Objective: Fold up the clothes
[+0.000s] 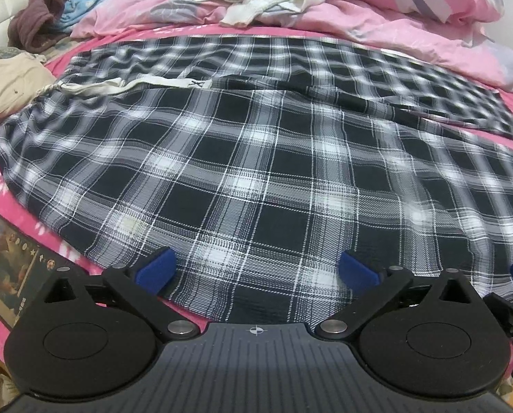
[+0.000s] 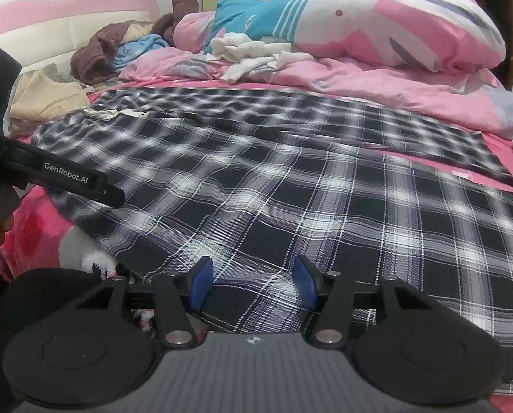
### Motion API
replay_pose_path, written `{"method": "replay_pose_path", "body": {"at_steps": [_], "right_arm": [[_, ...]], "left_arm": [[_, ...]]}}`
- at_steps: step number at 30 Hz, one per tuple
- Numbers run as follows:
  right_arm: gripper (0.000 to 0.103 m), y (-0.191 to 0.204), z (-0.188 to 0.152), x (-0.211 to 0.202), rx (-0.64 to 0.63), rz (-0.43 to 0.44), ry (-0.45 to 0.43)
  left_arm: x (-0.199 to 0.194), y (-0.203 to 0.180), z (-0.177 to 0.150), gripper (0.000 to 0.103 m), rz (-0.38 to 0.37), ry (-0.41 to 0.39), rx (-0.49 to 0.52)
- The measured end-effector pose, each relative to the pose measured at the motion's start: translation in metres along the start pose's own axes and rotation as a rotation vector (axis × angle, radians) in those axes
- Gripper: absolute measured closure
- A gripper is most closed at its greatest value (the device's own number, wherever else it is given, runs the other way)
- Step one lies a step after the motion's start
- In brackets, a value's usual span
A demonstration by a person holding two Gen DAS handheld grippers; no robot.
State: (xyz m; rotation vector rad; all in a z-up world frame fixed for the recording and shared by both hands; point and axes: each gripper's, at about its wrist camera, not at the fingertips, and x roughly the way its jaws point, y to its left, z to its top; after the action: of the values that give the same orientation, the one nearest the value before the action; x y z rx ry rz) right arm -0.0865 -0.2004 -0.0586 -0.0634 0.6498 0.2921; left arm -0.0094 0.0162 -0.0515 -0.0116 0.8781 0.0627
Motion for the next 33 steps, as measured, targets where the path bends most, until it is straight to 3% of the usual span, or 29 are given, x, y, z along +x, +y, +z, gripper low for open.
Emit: {"method": "replay_pose_path", "body": {"at_steps": [25, 33], "right_arm": [[0.044, -0.0001, -0.001, 0.0006, 0.0, -0.012, -0.007], [0.043, 0.0009, 0.0008, -0.0019, -0.002, -0.015, 0.008]], "left_arm": [[-0.0003, 0.0017, -0.0024, 0.0, 0.011, 0.007, -0.018], [-0.0031, 0.0078, -0.0028, 0.0, -0.003, 0.005, -0.07]]}}
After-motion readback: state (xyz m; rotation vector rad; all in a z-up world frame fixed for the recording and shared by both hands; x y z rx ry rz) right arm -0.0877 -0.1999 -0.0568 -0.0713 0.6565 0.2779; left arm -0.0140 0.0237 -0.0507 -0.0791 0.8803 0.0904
